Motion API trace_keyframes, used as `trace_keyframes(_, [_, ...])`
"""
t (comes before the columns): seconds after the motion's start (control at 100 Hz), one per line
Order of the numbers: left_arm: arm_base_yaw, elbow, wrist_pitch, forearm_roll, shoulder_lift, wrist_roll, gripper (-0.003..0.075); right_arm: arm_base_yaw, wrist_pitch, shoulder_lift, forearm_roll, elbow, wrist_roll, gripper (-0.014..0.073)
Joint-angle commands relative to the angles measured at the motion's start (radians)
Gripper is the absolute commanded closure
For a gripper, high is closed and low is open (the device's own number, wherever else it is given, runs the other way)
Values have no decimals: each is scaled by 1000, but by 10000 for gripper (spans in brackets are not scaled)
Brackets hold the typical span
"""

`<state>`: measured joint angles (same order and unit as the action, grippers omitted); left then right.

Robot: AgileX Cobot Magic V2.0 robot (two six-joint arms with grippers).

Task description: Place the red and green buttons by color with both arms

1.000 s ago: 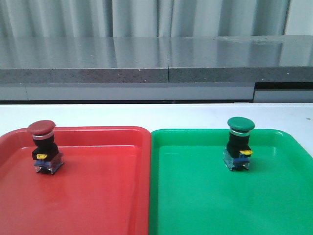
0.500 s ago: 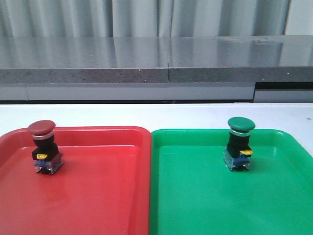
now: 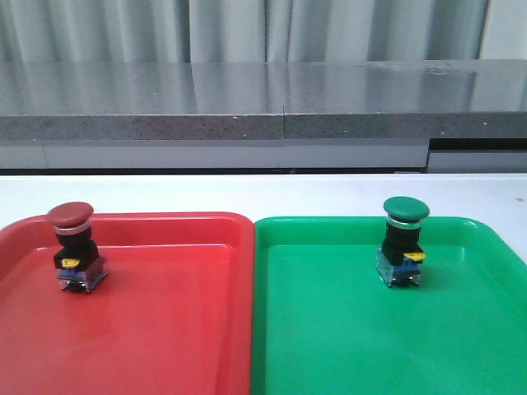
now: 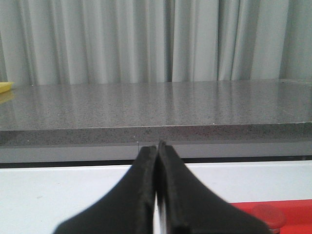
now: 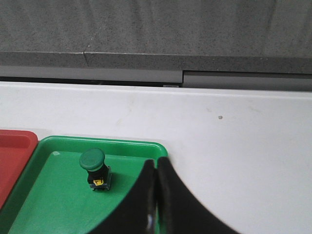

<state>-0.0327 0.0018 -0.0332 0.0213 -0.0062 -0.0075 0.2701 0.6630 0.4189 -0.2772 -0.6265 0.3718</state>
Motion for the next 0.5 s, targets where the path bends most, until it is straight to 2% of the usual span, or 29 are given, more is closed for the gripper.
trace_keyframes(0.0, [2, 41, -80, -9, -29, -5, 739, -7, -80, 3, -30, -14, -5, 662])
trace_keyframes(0.18, [2, 41, -80, -9, -29, -5, 739, -21, -150, -65, -36, 54, -65, 662])
trace_keyframes(0.31, [2, 41, -80, -9, -29, -5, 739, -74, -233, -155, 27, 136, -127, 662])
trace_keyframes(0.49, [2, 41, -80, -9, -29, -5, 740, -165, -381, -295, 231, 258, -379, 662])
